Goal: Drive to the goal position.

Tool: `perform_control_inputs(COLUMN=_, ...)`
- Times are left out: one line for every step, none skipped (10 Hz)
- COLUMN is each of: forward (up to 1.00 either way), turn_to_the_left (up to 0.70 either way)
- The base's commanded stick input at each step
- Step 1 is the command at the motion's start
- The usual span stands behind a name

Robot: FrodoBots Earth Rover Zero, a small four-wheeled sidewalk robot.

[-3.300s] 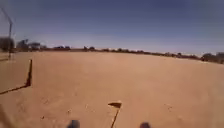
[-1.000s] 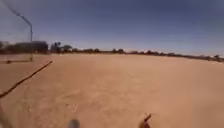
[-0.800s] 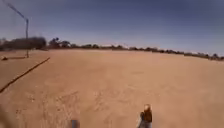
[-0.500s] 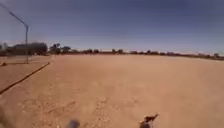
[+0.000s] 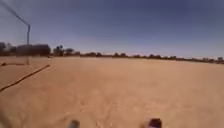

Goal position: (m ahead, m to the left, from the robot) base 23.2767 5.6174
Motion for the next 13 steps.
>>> perform_control_inputs(forward=0.7, turn_to_the_left=0.0)
perform_control_inputs(forward=0.7, turn_to_the_left=0.0)
perform_control_inputs(forward=0.61, turn_to_the_left=0.0)
perform_control_inputs(forward=0.51, turn_to_the_left=0.0)
perform_control_inputs(forward=0.5, turn_to_the_left=0.0)
perform_control_inputs(forward=0.5, turn_to_the_left=0.0)
perform_control_inputs(forward=0.5, turn_to_the_left=0.0)
perform_control_inputs(forward=0.5, turn_to_the_left=0.0)
perform_control_inputs(forward=0.5, turn_to_the_left=0.0)
perform_control_inputs(forward=0.5, turn_to_the_left=0.0)
perform_control_inputs(forward=0.5, turn_to_the_left=0.0)
perform_control_inputs(forward=0.5, turn_to_the_left=0.0)
perform_control_inputs(forward=0.5, turn_to_the_left=0.0)
